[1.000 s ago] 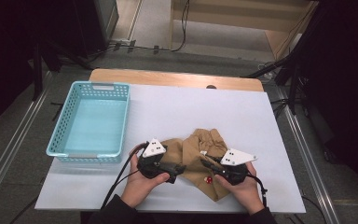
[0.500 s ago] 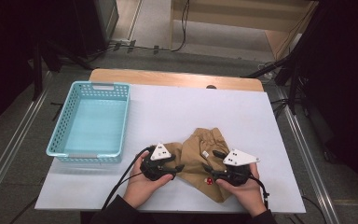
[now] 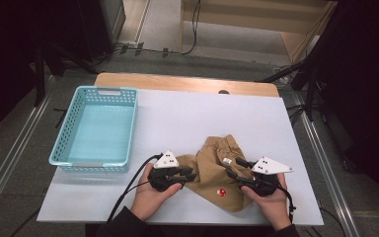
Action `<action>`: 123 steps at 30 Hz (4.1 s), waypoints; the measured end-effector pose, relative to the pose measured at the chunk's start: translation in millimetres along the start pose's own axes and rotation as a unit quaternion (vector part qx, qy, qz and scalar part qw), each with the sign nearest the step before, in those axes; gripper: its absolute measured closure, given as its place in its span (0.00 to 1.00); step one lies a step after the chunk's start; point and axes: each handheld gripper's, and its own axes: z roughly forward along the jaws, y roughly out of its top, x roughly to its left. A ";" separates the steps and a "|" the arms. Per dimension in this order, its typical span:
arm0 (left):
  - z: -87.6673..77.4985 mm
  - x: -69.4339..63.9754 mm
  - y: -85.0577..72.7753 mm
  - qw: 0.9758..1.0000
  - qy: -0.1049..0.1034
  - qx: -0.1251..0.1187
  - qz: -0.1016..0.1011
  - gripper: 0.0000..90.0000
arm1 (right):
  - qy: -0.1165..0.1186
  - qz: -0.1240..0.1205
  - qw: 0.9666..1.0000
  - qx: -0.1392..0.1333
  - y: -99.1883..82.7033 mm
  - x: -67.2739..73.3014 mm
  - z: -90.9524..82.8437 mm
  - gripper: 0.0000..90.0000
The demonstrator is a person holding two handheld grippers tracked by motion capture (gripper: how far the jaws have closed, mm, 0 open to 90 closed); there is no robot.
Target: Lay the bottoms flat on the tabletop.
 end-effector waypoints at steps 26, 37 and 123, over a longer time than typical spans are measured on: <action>21.5 -14.5 2.6 1.000 -0.001 0.015 -0.015 0.63 | -0.004 0.026 0.999 -0.026 1.9 -10.3 -14.9 0.87; 37.7 -20.8 3.4 0.998 0.034 0.045 -0.022 0.83 | -0.064 0.055 0.996 -0.021 -3.7 -27.8 -29.1 0.94; -5.1 -34.6 11.5 0.998 0.006 0.016 0.068 1.00 | -0.028 0.059 0.995 -0.069 37.7 -12.8 -13.1 0.96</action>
